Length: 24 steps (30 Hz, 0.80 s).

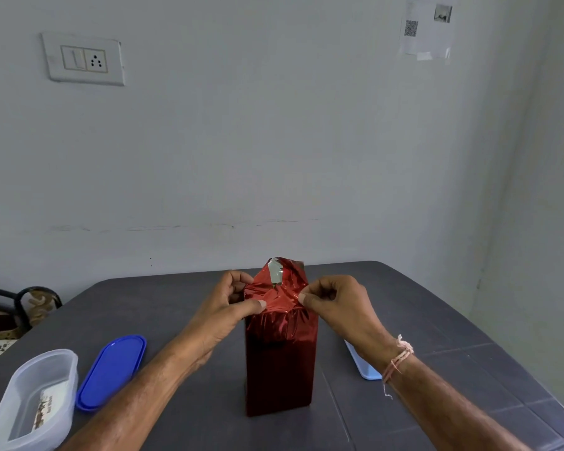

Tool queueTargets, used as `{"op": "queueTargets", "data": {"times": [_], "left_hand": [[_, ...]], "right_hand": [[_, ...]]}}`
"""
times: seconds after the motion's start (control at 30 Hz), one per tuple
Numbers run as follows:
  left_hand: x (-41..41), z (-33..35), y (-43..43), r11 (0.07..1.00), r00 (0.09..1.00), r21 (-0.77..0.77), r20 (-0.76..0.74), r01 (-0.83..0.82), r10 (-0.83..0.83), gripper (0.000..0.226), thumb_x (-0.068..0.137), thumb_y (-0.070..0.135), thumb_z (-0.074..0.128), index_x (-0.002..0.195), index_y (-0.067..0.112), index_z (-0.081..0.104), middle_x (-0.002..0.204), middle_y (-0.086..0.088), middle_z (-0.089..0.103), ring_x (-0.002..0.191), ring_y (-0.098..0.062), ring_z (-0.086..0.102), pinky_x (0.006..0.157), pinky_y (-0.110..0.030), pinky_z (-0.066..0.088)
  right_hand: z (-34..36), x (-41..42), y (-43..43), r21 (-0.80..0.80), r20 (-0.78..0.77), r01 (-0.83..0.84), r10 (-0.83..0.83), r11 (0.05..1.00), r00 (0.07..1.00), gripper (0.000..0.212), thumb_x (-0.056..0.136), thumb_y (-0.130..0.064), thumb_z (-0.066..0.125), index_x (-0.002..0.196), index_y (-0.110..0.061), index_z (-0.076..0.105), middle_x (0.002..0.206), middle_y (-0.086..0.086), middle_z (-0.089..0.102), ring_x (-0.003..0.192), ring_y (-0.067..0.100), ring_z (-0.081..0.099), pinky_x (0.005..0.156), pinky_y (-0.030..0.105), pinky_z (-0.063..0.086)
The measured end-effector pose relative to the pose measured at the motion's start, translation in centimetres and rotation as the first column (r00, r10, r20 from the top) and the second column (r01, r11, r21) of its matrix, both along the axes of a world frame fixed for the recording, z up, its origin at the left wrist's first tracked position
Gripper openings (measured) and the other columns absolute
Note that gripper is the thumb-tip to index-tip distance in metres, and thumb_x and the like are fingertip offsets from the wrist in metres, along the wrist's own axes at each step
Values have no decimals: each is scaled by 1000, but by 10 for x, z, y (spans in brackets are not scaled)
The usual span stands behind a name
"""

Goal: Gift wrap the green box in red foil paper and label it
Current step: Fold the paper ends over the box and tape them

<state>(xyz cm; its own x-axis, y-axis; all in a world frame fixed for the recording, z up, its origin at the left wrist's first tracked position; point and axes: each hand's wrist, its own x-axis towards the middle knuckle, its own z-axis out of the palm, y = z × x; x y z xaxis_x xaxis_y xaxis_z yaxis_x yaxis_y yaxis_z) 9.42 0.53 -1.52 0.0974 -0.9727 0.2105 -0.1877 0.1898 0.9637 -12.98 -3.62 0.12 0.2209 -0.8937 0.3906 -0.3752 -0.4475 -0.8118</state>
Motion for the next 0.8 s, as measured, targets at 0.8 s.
{"op": "queueTargets", "data": {"times": [0.8], "left_hand": [[-7, 4, 13, 999, 994, -51, 105, 14, -9, 9, 93, 11, 68, 93, 19, 71, 81, 18, 68, 82, 5, 64, 84, -24, 44]], "right_hand": [[3, 10, -12, 186, -27, 42, -38, 982, 999, 24, 82, -37, 84, 74, -15, 78, 74, -7, 77, 80, 4, 72, 73, 22, 53]]}}
